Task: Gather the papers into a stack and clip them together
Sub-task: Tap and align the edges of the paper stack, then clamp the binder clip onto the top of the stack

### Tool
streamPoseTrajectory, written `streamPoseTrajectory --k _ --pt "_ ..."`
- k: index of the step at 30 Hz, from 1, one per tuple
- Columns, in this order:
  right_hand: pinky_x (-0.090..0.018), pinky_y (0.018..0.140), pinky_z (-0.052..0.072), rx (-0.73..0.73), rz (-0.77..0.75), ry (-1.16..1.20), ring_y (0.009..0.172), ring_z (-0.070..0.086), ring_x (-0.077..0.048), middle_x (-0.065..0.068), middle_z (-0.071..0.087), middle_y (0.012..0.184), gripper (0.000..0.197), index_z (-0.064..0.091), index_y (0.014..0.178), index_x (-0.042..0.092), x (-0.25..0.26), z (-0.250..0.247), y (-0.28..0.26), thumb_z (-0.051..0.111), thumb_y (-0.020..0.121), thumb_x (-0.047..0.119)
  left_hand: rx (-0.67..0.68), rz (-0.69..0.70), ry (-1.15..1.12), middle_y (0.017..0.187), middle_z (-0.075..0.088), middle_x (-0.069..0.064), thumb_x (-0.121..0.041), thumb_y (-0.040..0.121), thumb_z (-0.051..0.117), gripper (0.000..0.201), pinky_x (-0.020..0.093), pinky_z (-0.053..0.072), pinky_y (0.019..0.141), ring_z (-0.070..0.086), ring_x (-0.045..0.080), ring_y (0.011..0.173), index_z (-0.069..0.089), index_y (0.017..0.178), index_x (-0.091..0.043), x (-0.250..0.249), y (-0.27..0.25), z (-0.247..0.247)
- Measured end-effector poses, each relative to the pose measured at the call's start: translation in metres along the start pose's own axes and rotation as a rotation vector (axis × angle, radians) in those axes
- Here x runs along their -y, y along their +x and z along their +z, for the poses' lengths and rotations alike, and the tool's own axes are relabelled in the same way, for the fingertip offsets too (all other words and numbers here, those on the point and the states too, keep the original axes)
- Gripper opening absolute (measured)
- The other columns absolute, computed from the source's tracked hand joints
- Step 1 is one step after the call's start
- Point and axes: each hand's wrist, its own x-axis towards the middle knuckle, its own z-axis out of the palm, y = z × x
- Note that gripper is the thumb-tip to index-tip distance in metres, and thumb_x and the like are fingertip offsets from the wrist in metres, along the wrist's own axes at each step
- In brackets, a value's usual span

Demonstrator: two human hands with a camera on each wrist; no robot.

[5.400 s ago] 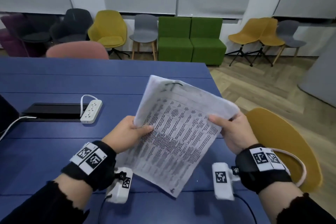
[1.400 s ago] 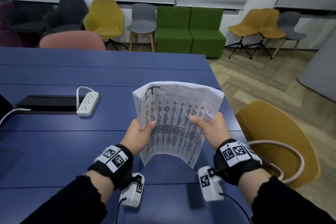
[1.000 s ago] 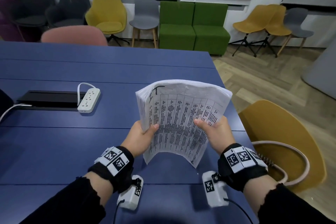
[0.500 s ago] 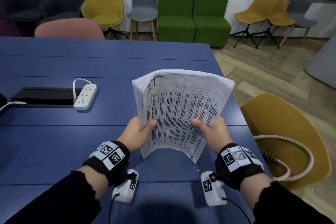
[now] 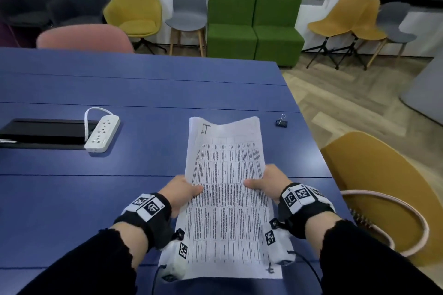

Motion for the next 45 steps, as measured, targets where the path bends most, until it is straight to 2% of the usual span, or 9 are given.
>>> streamPoseTrajectory --k 3,6,9,15,20,23,29,35,45 --pt "-0.034 0.087 0.052 -0.012 0.025 -0.082 0.091 0.067 -0.021 -0.003 0.071 0.102 0.035 0.065 0.101 0.009 -0.012 0.0 0.036 0.074 0.077 0.032 -0.024 -0.055 0.024 0.106 0.073 0.014 -0.002 0.093 0.058 0.017 0.051 0.05 0.097 0.068 0.033 0.101 0.067 0.107 -0.003 0.004 0.025 -0.001" --pt "-0.029 0.073 0.047 -0.209 0.044 -0.284 0.081 0.06 -0.026 -0.004 0.064 0.086 0.029 0.055 0.081 0.012 -0.021 -0.017 0.068 0.066 0.081 0.039 -0.045 -0.109 0.04 0.104 0.072 0.018 -0.003 0.093 0.059 0.015 0.053 0.053 0.09 0.069 0.037 0.096 0.064 0.107 -0.002 0.005 0.047 -0.008" --pt "-0.029 0.081 0.041 -0.38 0.048 -0.345 0.102 0.058 -0.03 -0.007 0.06 0.098 0.019 0.055 0.096 0.011 -0.025 -0.048 0.099 0.061 0.086 0.025 -0.018 -0.132 0.056 0.11 0.071 0.018 -0.005 0.089 0.062 0.021 0.054 0.05 0.095 0.068 0.037 0.101 0.063 0.11 -0.001 0.008 0.069 -0.015" --pt "-0.039 0.099 0.038 -0.51 0.062 -0.417 0.12 0.046 -0.04 -0.021 0.038 0.137 0.047 0.043 0.134 0.011 -0.049 -0.084 0.17 0.055 0.089 0.014 0.034 -0.119 0.06 0.114 0.072 0.01 -0.014 0.081 0.071 0.037 0.055 0.042 0.104 0.065 0.033 0.11 0.064 0.117 -0.006 0.024 0.096 -0.024" --pt "-0.042 0.111 0.025 -0.49 0.048 -0.424 0.139 0.023 -0.039 -0.017 0.008 0.157 0.055 0.029 0.146 0.026 -0.061 -0.092 0.206 0.045 0.094 0.019 0.066 -0.115 0.014 0.116 0.072 0.007 -0.01 0.087 0.066 0.033 0.053 0.039 0.108 0.063 0.03 0.113 0.065 0.12 -0.007 0.023 0.093 -0.025" --pt "-0.045 0.112 0.026 -0.451 0.08 -0.528 0.137 0.023 -0.041 -0.012 0.003 0.159 0.054 0.024 0.147 0.032 -0.061 -0.097 0.221 0.04 0.096 0.024 0.095 -0.129 -0.042 0.111 0.073 0.01 0.0 0.093 0.056 0.025 0.053 0.046 0.101 0.067 0.032 0.107 0.065 0.116 -0.006 0.02 0.089 -0.023" --pt "-0.048 0.111 0.028 -0.408 0.103 -0.587 0.137 0.028 -0.037 -0.013 0.023 0.153 0.047 0.039 0.14 0.029 -0.067 -0.102 0.232 0.041 0.093 0.022 0.095 -0.107 -0.052 0.112 0.073 0.009 0.002 0.094 0.055 0.029 0.053 0.044 0.104 0.066 0.031 0.109 0.063 0.12 -0.007 0.018 0.088 -0.023" --pt "-0.046 0.101 0.041 -0.409 0.018 -0.533 0.116 0.049 -0.039 -0.014 0.038 0.136 0.035 0.058 0.122 0.027 -0.065 -0.088 0.21 0.041 0.094 0.015 0.078 -0.103 -0.07 0.108 0.074 0.013 0.002 0.093 0.056 0.023 0.053 0.051 0.094 0.068 0.034 0.103 0.065 0.113 -0.006 0.016 0.085 -0.021" --pt "-0.048 0.101 0.041 -0.236 -0.039 -0.482 0.12 0.048 -0.029 -0.004 0.049 0.128 0.046 0.06 0.118 0.035 -0.101 -0.024 0.088 0.045 0.084 0.008 0.019 -0.081 -0.047 0.111 0.072 0.014 -0.001 0.092 0.059 0.026 0.056 0.044 0.102 0.065 0.035 0.108 0.063 0.117 -0.002 0.015 0.056 -0.022"
